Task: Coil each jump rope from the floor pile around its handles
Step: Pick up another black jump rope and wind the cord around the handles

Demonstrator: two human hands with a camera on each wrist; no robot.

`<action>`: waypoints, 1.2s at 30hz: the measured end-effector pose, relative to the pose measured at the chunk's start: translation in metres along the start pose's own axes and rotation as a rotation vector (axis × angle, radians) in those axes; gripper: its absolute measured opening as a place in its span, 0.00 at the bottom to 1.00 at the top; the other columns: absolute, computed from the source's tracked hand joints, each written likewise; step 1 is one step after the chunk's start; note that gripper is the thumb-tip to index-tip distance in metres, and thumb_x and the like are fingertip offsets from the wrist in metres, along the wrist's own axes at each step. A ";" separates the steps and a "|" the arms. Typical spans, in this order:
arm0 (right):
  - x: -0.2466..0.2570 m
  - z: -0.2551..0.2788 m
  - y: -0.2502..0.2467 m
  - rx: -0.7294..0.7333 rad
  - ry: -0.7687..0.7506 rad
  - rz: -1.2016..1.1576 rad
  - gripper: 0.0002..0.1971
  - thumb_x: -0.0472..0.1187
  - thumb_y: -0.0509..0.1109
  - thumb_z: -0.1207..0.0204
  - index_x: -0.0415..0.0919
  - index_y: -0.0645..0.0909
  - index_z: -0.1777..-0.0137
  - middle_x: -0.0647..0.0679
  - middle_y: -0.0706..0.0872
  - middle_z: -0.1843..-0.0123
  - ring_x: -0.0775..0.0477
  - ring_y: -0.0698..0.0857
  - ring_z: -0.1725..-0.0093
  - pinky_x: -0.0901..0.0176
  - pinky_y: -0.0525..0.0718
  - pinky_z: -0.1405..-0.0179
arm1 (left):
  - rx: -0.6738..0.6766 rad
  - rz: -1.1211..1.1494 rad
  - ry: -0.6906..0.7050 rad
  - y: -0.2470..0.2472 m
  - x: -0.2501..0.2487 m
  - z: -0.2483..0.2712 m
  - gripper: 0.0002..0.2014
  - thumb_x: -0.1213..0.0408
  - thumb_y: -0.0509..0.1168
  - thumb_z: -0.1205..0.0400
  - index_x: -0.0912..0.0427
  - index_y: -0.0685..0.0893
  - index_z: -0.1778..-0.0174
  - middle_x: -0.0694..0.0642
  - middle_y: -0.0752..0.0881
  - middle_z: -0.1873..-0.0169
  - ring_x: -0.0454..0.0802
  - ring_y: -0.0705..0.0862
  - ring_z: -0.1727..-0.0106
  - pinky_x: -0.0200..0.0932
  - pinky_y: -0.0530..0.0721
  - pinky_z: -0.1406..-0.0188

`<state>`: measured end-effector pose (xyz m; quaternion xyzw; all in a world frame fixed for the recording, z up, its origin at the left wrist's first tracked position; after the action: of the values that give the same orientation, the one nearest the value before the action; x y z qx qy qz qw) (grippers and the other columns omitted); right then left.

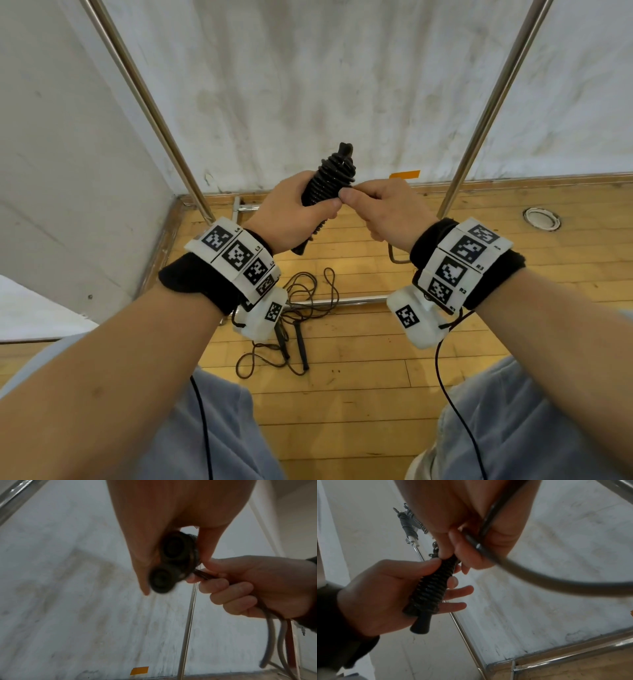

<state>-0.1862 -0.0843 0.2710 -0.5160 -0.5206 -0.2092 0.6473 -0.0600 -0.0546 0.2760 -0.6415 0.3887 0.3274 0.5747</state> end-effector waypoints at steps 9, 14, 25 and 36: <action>-0.003 0.003 0.005 0.013 0.031 0.325 0.18 0.46 0.53 0.14 0.42 0.82 0.56 0.54 0.75 0.74 0.55 0.75 0.73 0.63 0.69 0.72 | -0.155 -0.278 -0.048 -0.006 0.015 -0.007 0.13 0.57 0.60 0.16 0.57 0.69 0.38 0.48 0.78 0.65 0.43 0.77 0.70 0.36 0.71 0.76; -0.006 0.002 0.006 -0.030 0.020 0.297 0.18 0.44 0.54 0.14 0.38 0.83 0.53 0.53 0.73 0.75 0.54 0.72 0.75 0.73 0.68 0.81 | -0.020 -0.158 -0.114 0.011 0.017 -0.007 0.19 0.53 0.48 0.12 0.48 0.65 0.24 0.45 0.79 0.60 0.45 0.77 0.63 0.37 0.71 0.68; -0.008 -0.001 -0.005 -0.092 0.019 0.173 0.16 0.44 0.57 0.16 0.36 0.83 0.55 0.51 0.74 0.73 0.57 0.69 0.78 0.73 0.66 0.84 | 0.004 -0.138 -0.102 0.003 0.010 -0.003 0.23 0.52 0.62 0.16 0.51 0.69 0.25 0.49 0.83 0.55 0.53 0.88 0.55 0.49 0.89 0.59; 0.005 0.002 -0.002 -0.079 -0.069 0.134 0.22 0.54 0.64 0.21 0.32 0.85 0.58 0.51 0.70 0.77 0.59 0.67 0.83 0.74 0.63 0.84 | -0.006 -0.149 -0.136 0.004 0.011 0.002 0.21 0.53 0.78 0.32 0.50 0.79 0.47 0.46 0.87 0.65 0.35 0.85 0.70 0.29 0.81 0.73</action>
<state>-0.1870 -0.0817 0.2761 -0.5816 -0.4984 -0.1679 0.6205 -0.0583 -0.0543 0.2647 -0.6467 0.2988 0.3279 0.6205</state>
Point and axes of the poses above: each hand's wrist, its own z-axis away from the middle knuckle, its own y-axis out of the palm, x = y × z, the point moved 8 cm from there along -z, towards the middle knuckle
